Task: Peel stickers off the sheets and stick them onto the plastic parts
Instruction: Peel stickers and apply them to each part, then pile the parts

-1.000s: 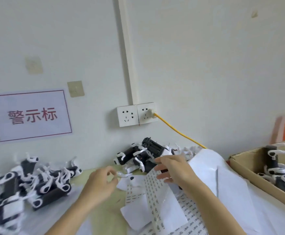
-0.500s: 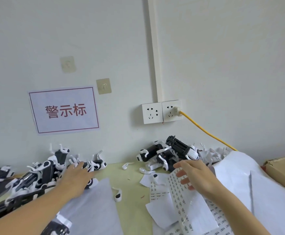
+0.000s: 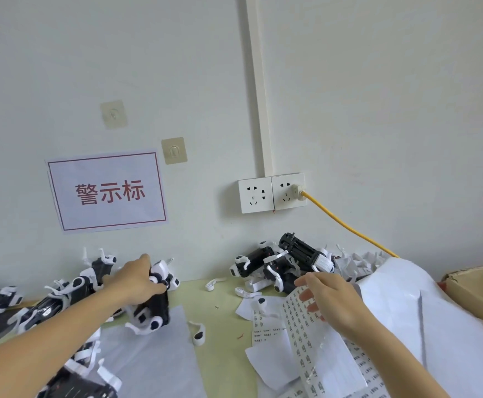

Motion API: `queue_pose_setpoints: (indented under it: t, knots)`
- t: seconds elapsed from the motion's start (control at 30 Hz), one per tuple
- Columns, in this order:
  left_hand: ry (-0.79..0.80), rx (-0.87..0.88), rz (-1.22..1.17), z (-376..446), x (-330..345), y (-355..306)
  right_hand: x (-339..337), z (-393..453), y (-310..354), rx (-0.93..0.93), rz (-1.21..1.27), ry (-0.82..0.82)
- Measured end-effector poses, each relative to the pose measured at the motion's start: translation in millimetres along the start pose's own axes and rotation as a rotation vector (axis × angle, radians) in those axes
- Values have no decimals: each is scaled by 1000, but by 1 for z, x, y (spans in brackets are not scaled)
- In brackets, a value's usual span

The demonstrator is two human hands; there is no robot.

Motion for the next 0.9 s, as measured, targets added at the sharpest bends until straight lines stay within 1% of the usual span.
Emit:
queue_pose_setpoints:
  t: [0.1, 0.23, 0.3, 0.4, 0.5, 0.57, 0.67, 0.73, 0.9]
  knots:
    - [-35, -36, -427, -8, -1, -19, -1, 0, -1, 2, -27, -11]
    - [-32, -163, -1084, -22, 11, -44, -3, 0, -1, 6, -38, -30]
    - [-41, -227, -1313, -34, 24, -56, -3, 0, -1, 10, -40, -34]
    - [-47, -272, -1563, -59, 50, -72, -2, 0, -2, 9, -47, -30]
    - [-26, -303, -1689, -83, 84, -78, -2, 0, -3, 18, -37, -35]
    - [38, -320, -1728, -97, 107, -79, -4, 1, -5, 31, -17, -54]
    - [100, -293, -1670, -104, 124, -76, -8, 2, -7, 62, 0, -96]
    - [107, -297, -1641, -105, 129, -71, -14, 3, -9, 80, -77, -132]
    - [152, -332, -1563, -110, 132, -62, -24, -2, -13, 117, -421, -153]
Point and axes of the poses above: each hand's wrist, its own z-axis towards the middle knuckle, its own x-axis out of the palm, y = z × x, the point moved 9 cm from there along z, towards the middle knuckle, and after that the axes turned 11 degrees about -z, right-handed, at the moved point
